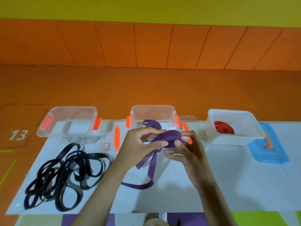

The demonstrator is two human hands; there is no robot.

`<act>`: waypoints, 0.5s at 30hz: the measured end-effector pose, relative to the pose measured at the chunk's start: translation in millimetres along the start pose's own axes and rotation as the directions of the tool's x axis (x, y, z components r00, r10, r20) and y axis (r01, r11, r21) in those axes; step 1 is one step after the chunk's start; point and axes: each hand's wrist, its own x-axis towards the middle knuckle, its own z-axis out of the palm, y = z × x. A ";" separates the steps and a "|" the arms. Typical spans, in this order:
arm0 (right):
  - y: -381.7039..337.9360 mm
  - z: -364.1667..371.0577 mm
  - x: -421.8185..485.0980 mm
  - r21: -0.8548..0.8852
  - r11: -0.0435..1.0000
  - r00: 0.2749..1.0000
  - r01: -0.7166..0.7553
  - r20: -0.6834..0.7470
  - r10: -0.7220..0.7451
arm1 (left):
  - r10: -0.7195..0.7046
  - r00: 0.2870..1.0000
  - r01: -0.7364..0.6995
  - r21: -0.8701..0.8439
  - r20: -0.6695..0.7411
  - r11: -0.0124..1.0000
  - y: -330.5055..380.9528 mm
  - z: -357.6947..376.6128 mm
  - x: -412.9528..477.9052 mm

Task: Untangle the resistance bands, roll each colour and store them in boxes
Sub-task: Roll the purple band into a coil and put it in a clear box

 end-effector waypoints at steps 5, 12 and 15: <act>2.1 -17.1 6.1 -0.076 0.993 0.993 -0.088 0.070 0.094 | 0.043 0.996 -0.050 0.092 0.077 0.995 3.3 6.7 11.9; -13.7 -31.3 23.5 -0.241 0.970 0.999 0.016 0.046 -0.005 | 0.049 0.995 -0.059 0.129 0.086 0.990 7.2 19.4 24.1; -9.0 -33.4 28.1 -0.079 0.997 0.999 0.015 0.036 -0.012 | 0.070 0.998 -0.070 0.062 0.002 0.996 5.4 23.5 30.2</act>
